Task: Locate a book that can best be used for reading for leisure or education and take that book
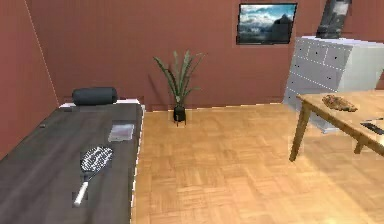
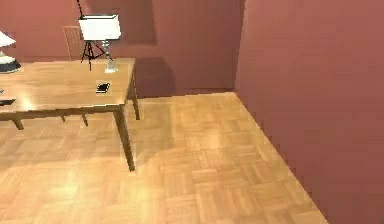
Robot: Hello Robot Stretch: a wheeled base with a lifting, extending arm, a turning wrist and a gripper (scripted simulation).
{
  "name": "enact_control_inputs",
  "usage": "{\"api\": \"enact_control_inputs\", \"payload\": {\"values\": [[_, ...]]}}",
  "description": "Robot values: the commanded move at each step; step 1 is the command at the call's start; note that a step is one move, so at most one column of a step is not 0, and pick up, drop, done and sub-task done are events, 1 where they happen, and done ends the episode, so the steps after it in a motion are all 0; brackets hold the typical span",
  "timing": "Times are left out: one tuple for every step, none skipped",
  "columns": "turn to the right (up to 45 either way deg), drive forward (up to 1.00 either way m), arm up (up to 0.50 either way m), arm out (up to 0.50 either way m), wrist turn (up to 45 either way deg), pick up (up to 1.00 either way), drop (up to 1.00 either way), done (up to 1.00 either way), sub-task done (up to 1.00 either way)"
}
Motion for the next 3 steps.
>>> {"api": "enact_control_inputs", "payload": {"values": [[0.0, 0.8, 0.0, 0.0, 0.0, 0.0, 0.0, 0.0, 0.0], [-9.0, 0.0, 0.0, 0.0, 0.0, 0.0, 0.0, 0.0, 0.0], [0.0, 0.35, 0.0, 0.0, 0.0, 0.0, 0.0, 0.0, 0.0]]}}
